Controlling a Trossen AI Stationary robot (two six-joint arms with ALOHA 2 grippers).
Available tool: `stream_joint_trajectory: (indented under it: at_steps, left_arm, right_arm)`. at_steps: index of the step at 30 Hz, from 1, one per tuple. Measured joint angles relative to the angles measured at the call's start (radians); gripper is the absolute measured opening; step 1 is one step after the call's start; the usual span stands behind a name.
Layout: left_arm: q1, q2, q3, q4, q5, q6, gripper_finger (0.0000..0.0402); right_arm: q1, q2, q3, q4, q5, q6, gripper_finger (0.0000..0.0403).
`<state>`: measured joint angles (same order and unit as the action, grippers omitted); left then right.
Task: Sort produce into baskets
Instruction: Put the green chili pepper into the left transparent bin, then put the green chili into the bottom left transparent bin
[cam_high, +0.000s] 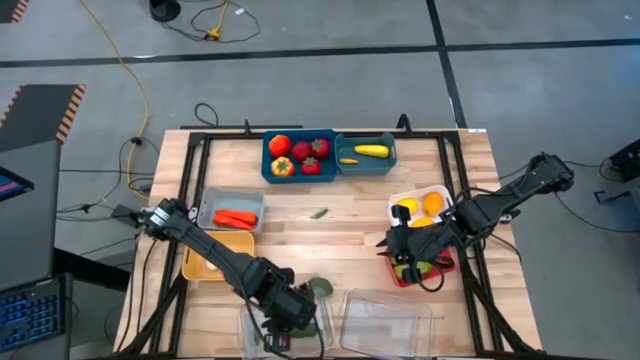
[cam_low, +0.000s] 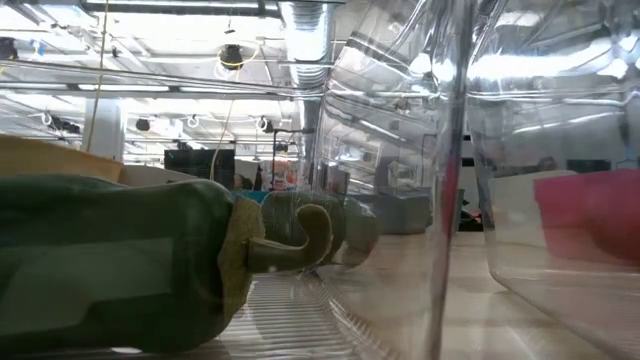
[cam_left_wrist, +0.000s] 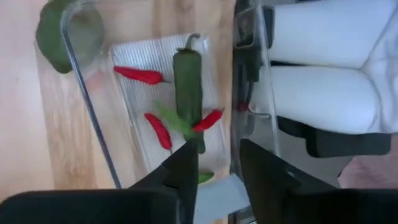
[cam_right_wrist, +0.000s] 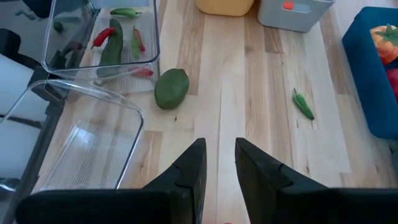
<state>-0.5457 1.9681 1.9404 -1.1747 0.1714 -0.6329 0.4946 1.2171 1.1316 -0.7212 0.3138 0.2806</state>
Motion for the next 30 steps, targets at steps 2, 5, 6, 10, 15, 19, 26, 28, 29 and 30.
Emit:
stream_joint_trajectory:
  at_steps: [2, 5, 6, 10, 15, 19, 26, 28, 29, 30]
  left_arm:
    - [0.000, 0.017, 0.000, 0.007, 0.009, 0.014, 0.0119]
    - [0.007, 0.033, 0.000, 0.025, 0.025, 0.065, 0.0147]
    - [0.010, 0.034, 0.000, 0.031, 0.026, 0.079, 0.0155]
    - [0.032, 0.032, 0.000, 0.053, 0.003, 0.112, 0.0191]
    - [0.060, 0.033, 0.000, 0.050, 0.005, 0.161, 0.0238]
    - [0.095, 0.032, 0.000, 0.048, 0.007, 0.188, 0.0268]
    - [0.181, 0.032, 0.000, 0.041, -0.041, 0.348, 0.0279]
    - [0.210, 0.032, 0.000, 0.040, -0.091, 0.408, 0.0279]
    - [0.226, 0.032, 0.000, 0.040, -0.124, 0.439, 0.0279]
    - [0.245, 0.032, 0.000, 0.040, -0.159, 0.467, 0.0279]
  right_arm:
    - [0.000, 0.000, 0.000, 0.000, 0.000, 0.000, 0.0111]
    - [0.000, 0.000, 0.000, 0.000, 0.000, 0.000, 0.0111]
    - [0.000, 0.000, 0.000, -0.001, 0.000, 0.000, 0.0111]
    - [0.000, 0.000, 0.000, -0.002, 0.000, 0.000, 0.0111]
    - [0.000, 0.000, 0.000, -0.003, 0.000, 0.000, 0.0111]
    - [0.000, 0.000, 0.000, -0.003, -0.001, 0.000, 0.0111]
    - [0.000, 0.000, 0.000, -0.003, -0.001, 0.000, 0.0111]
    - [0.000, 0.000, 0.000, -0.003, -0.001, 0.000, 0.0111]
    - [0.000, 0.000, 0.000, -0.003, -0.001, 0.000, 0.0111]
    - [0.000, 0.000, 0.000, -0.004, -0.001, 0.000, 0.0111]
